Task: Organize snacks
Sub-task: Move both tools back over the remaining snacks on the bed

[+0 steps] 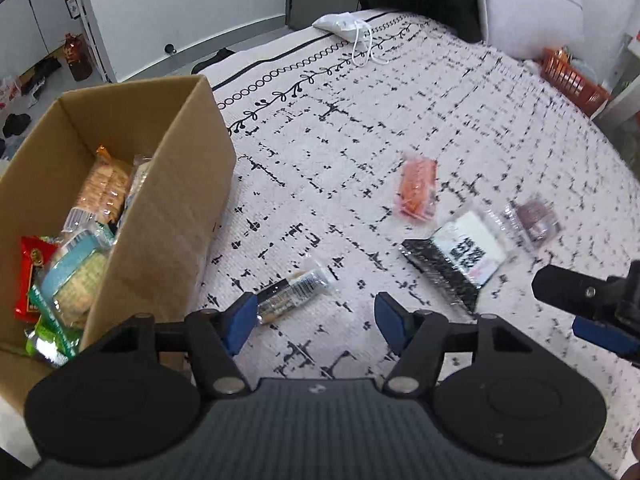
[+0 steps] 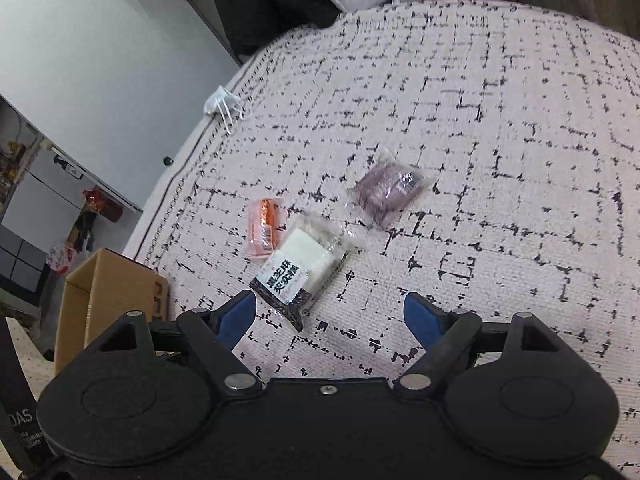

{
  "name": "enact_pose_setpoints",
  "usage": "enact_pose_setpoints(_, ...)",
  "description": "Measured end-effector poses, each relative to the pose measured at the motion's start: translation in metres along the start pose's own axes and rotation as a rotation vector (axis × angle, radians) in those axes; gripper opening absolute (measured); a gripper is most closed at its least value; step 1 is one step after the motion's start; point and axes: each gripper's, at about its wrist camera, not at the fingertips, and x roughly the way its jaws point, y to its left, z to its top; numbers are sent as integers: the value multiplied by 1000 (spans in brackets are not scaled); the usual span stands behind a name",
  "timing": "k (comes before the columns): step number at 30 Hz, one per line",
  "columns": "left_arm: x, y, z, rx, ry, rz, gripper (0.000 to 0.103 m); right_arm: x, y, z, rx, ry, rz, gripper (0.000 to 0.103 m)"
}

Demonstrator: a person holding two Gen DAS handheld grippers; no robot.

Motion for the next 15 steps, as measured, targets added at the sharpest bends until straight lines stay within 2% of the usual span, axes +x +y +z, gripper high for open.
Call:
enact_pose_setpoints(6,16,0,4,38,3,6,65,22,5,1,-9,38,-22,81)
enact_pose_setpoints(8,19,-1,7,49,-2,4,63,29,6,2,-11,52,-24,76)
enact_pose_setpoints(10,22,0,10,47,-1,11,57,35,8,4,-13,58,-25,75)
enact_pose_setpoints(12,23,1,12,47,-4,23,44,40,13,5,-24,51,-29,75)
enact_pose_setpoints(15,24,5,18,36,-5,23,34,45,18,9,-24,46,-26,75)
